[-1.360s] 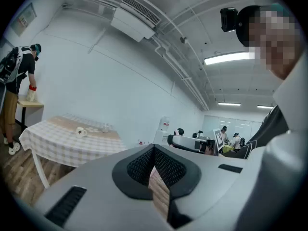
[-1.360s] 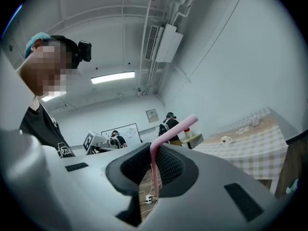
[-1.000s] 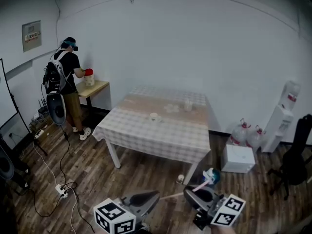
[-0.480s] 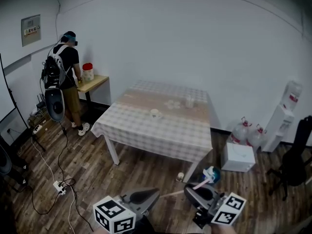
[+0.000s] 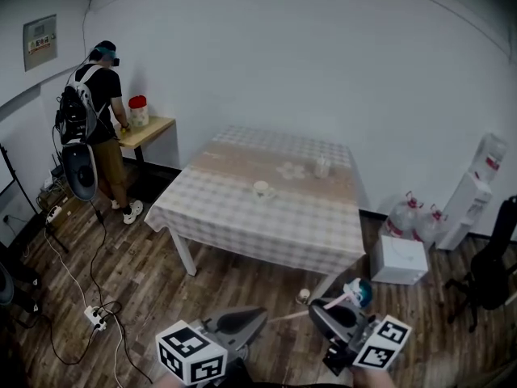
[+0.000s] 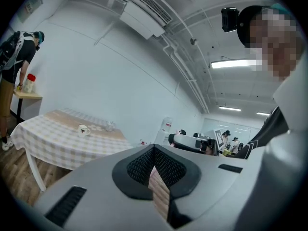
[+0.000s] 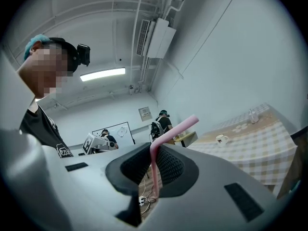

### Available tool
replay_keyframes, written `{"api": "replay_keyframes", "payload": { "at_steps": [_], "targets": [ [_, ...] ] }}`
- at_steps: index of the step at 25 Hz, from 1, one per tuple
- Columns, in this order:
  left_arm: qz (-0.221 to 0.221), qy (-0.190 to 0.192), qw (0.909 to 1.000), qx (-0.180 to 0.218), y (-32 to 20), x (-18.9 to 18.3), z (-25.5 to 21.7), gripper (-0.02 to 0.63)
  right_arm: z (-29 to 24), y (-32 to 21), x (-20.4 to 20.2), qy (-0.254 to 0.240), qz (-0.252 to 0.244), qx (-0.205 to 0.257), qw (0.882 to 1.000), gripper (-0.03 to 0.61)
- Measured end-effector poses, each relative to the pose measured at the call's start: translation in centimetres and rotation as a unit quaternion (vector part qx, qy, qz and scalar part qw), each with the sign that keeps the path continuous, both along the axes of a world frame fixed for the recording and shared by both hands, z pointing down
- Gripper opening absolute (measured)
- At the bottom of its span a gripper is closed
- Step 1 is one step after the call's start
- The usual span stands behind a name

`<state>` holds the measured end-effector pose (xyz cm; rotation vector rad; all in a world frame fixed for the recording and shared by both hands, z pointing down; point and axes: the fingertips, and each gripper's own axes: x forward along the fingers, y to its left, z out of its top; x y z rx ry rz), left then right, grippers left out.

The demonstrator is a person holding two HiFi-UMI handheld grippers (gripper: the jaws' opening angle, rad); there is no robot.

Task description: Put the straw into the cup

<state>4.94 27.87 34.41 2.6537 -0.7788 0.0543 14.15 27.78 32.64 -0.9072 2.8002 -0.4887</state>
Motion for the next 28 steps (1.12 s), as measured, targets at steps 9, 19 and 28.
{"api": "replay_keyframes", "payload": {
  "at_steps": [9,19,28],
  "targets": [
    [0.000,0.000,0.9995,-0.031,-14.3,-5.9,0.7,-0.005,1.0,-13.6,-5.6,0.010,0.008,-0.037,0.999,0.038],
    [0.004,-0.012,0.9991,-0.041,-26.5,-12.0,2.3,-0.005,1.3,-25.6,-10.7,0.020,0.027,-0.048,0.998,0.038],
    [-0.002,-0.005,0.9990,-0.043,-30.0,-13.6,2.6,-0.005,1.0,-29.0,-11.7,0.032,0.035,-0.039,0.998,0.038]
  ]
}}
